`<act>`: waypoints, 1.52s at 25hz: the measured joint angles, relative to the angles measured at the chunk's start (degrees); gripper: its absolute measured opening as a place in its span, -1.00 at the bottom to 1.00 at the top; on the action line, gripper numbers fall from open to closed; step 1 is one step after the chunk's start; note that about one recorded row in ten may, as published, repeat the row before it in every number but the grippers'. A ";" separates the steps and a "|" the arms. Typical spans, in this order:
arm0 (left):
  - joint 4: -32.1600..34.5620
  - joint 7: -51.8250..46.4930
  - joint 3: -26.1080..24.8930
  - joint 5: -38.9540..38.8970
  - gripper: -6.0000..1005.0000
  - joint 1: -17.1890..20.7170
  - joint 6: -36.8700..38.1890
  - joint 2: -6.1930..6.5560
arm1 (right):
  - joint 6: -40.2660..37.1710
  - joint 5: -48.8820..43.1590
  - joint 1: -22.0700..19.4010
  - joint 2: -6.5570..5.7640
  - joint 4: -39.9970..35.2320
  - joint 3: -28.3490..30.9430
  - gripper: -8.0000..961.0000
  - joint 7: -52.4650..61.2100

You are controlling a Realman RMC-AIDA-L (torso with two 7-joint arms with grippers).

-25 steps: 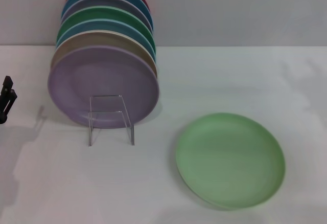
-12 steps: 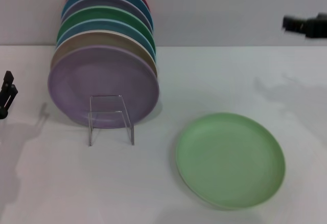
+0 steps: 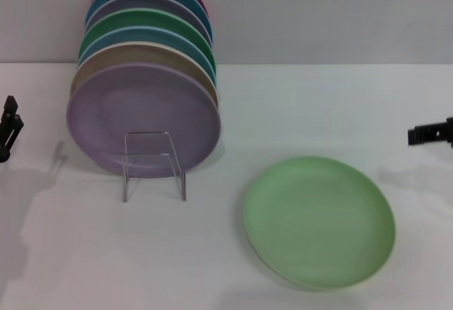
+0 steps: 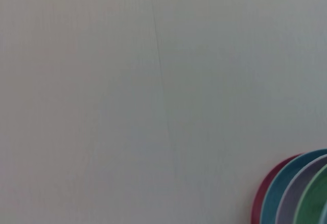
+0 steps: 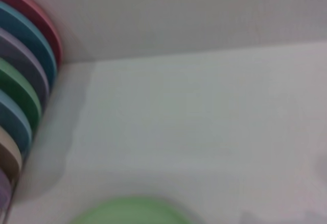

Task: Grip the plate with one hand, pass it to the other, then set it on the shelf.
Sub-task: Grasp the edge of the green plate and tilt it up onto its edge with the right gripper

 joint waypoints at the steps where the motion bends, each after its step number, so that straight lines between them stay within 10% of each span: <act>1: 0.00 0.08 0.07 -0.01 0.64 -0.02 -0.02 0.00 | 0.00 0.00 0.00 0.00 0.00 0.00 0.64 0.00; 17: 0.06 0.19 0.07 0.05 0.64 0.33 0.16 0.07 | -4.30 -0.49 8.44 -0.12 -23.98 -1.76 0.58 -3.33; 38: 0.06 0.19 0.03 0.31 0.64 0.46 0.37 0.08 | -5.11 -4.23 11.02 0.20 -27.53 -2.84 0.48 -3.20</act>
